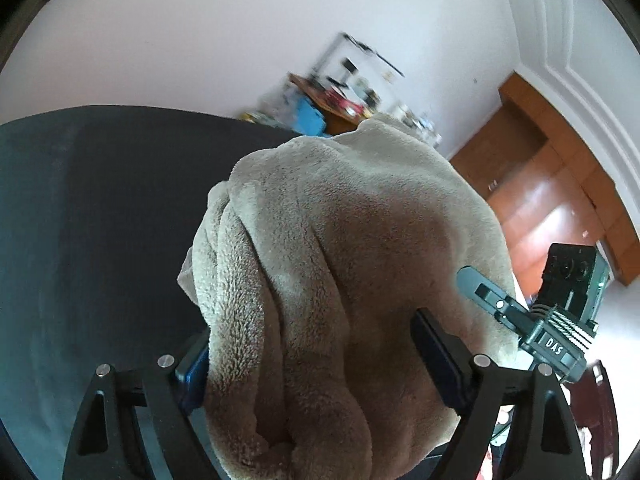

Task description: Fold towel

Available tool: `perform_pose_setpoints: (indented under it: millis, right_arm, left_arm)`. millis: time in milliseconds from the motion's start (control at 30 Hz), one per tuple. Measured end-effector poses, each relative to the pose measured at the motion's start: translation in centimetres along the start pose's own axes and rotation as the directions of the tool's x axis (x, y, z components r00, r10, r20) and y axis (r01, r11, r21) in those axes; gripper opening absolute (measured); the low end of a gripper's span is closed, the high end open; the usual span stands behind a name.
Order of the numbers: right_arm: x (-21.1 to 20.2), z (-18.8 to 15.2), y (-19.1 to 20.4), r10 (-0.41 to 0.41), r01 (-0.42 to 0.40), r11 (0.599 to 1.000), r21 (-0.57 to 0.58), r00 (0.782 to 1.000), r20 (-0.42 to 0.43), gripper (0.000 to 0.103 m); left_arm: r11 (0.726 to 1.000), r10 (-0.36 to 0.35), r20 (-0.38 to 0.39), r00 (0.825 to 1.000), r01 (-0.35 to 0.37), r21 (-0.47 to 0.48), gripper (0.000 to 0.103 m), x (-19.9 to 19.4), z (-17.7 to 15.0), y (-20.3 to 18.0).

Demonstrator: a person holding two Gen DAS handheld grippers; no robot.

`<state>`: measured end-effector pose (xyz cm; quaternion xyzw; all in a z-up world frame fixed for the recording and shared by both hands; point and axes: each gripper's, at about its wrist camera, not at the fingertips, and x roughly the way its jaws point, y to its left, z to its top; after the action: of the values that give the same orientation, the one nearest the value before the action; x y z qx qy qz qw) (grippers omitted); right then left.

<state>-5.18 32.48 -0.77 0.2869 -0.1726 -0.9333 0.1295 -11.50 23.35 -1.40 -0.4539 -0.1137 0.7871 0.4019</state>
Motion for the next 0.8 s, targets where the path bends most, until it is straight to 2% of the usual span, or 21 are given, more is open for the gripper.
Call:
perform_pose_setpoints:
  millis: [100, 233, 333, 367, 433, 567, 700, 800]
  right_arm:
    - [-2.4, 0.3, -4.4, -0.061, 0.061, 0.997, 0.044, 0.998, 0.002, 0.058]
    - [-2.2, 1.2, -7.9, -0.115, 0.118, 0.982, 0.148, 0.993, -0.029, 0.059]
    - [-6.4, 1.2, -15.2, -0.113, 0.124, 0.971, 0.202, 0.992, -0.061, 0.065]
    - [-6.6, 1.7, -16.3, -0.113, 0.126, 0.969, 0.213, 0.991, -0.071, 0.068]
    - [-8.0, -0.7, -18.0, -0.126, 0.142, 0.964, 0.224, 0.988, -0.085, 0.074]
    - [-9.8, -0.5, -17.7, -0.200, 0.205, 0.965, 0.166, 0.979, -0.045, 0.081]
    - [-12.9, -1.7, -14.0, -0.323, 0.323, 0.946, -0.015, 0.946, 0.034, 0.082]
    - [-14.6, -2.6, -12.3, -0.360, 0.366, 0.920, -0.139, 0.930, 0.069, 0.084]
  left_arm:
    - [0.999, 0.007, -0.060, 0.998, -0.004, 0.038, 0.090, 4.3, 0.3, -2.9]
    - [0.997, 0.036, -0.133, 0.990, -0.025, 0.077, 0.090, 8.5, -0.7, -5.3]
    - [0.998, 0.027, -0.172, 0.985, -0.015, 0.069, 0.090, 10.6, -1.5, -6.4]
    - [0.998, 0.023, -0.180, 0.983, -0.011, 0.064, 0.090, 10.9, -1.9, -6.4]
    - [0.999, 0.007, -0.185, 0.983, 0.001, 0.044, 0.090, 10.9, -2.2, -6.2]
    - [1.000, 0.010, -0.195, 0.981, -0.009, 0.005, 0.090, 9.9, -2.5, -5.7]
    - [0.999, 0.034, -0.175, 0.984, -0.035, -0.001, 0.090, 7.4, -3.0, -5.6]
    - [0.999, 0.017, -0.150, 0.989, -0.021, -0.026, 0.090, 5.2, -4.0, -5.8]
